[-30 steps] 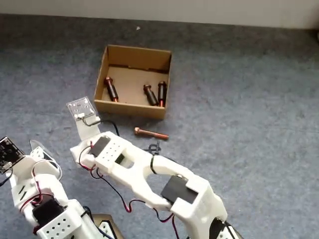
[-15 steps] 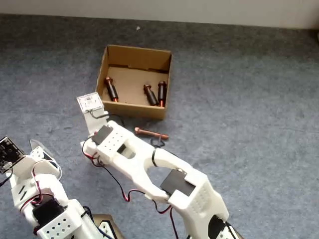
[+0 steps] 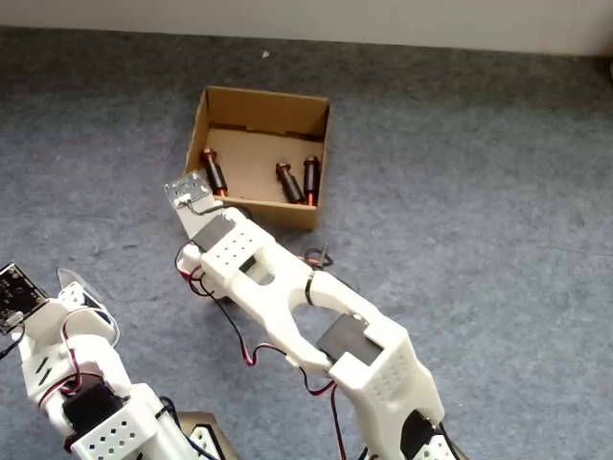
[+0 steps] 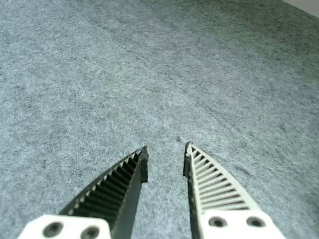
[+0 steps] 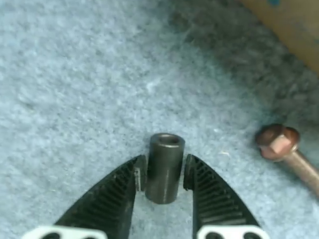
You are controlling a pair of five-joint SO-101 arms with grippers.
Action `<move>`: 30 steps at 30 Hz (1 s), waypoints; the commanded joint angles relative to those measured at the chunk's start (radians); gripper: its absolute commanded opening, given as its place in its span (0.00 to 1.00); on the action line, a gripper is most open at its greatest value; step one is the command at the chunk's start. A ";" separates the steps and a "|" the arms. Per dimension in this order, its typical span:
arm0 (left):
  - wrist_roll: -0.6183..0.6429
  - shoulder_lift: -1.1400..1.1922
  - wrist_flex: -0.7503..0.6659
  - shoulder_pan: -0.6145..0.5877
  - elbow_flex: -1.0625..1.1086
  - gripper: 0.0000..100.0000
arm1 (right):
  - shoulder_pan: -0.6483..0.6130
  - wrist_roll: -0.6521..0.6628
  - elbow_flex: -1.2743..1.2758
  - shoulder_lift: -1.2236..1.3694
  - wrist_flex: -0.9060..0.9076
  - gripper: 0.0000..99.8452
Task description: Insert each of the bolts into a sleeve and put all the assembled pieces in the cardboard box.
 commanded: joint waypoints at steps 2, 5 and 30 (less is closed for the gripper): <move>0.005 -0.002 -0.021 0.013 -0.007 0.15 | -0.010 0.014 -0.048 -0.013 0.058 0.11; 0.005 -0.002 -0.021 0.013 -0.007 0.15 | -0.005 0.015 -0.044 -0.013 0.062 0.10; -0.126 -0.002 -0.018 0.133 0.021 0.15 | 0.019 -0.009 -0.358 0.084 0.495 0.01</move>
